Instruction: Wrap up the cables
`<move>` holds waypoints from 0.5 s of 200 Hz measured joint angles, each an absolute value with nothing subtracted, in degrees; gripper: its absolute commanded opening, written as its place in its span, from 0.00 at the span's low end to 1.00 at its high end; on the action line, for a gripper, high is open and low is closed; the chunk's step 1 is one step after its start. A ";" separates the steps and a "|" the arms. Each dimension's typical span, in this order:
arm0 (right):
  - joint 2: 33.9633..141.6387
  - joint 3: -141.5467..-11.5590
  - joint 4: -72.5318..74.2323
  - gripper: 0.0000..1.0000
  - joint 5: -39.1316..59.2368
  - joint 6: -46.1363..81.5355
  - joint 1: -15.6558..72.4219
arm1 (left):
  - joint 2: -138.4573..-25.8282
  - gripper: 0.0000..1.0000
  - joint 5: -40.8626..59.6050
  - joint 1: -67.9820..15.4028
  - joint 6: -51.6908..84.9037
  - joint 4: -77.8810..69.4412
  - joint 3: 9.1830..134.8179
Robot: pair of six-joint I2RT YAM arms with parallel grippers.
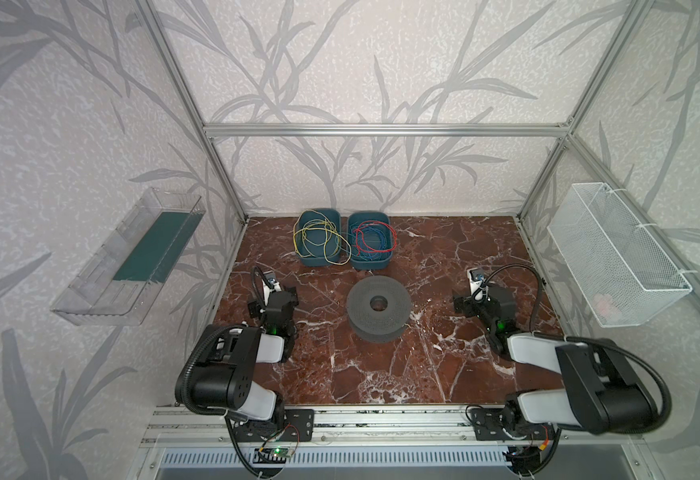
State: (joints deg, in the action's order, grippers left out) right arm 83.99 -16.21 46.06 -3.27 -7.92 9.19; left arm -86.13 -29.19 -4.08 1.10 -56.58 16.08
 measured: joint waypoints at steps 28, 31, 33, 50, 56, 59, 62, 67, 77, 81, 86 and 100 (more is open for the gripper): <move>90.98 -17.10 49.91 0.99 -4.49 -7.42 9.04 | -90.17 0.99 -25.74 -3.99 1.04 -58.28 19.40; 90.63 -17.72 48.86 0.99 -4.60 -7.33 9.04 | -90.21 0.99 -25.50 -3.97 1.04 -57.93 19.46; 90.50 -18.02 48.58 0.99 -4.58 -7.27 8.99 | -90.21 0.99 -25.39 -3.95 1.06 -57.69 19.49; 90.04 -21.50 49.47 0.99 -3.55 -6.02 7.35 | -90.28 0.99 -24.49 -3.81 1.08 -57.43 19.51; 90.04 -22.02 50.52 0.99 -3.42 -5.67 6.76 | -90.43 0.99 -24.25 -3.68 1.06 -57.58 19.51; 90.04 -22.13 51.13 0.99 -3.38 -5.65 6.55 | -90.50 0.99 -24.23 -3.64 1.06 -57.65 19.51; 90.04 -22.20 51.55 0.99 -3.36 -5.48 6.37 | -90.50 0.99 -24.08 -3.62 1.08 -57.52 19.51; 90.04 -22.22 52.05 0.99 -3.33 -5.34 5.96 | -90.50 0.99 -23.99 -3.60 1.10 -57.39 19.51; 90.04 -22.22 51.92 0.99 -3.36 -4.97 5.58 | -90.50 0.99 -23.83 -3.57 1.08 -57.41 19.51; 90.04 -22.22 51.68 0.99 -3.36 -4.78 5.56 | -90.52 0.99 -23.86 -3.57 1.06 -57.49 19.51; 90.02 -22.28 51.22 0.99 -3.31 -4.67 5.56 | -90.52 0.99 -23.83 -3.57 1.06 -57.60 19.51; 89.84 -22.46 49.69 0.99 -2.85 -4.51 5.56 | -90.52 0.99 -23.79 -3.57 1.08 -57.56 19.51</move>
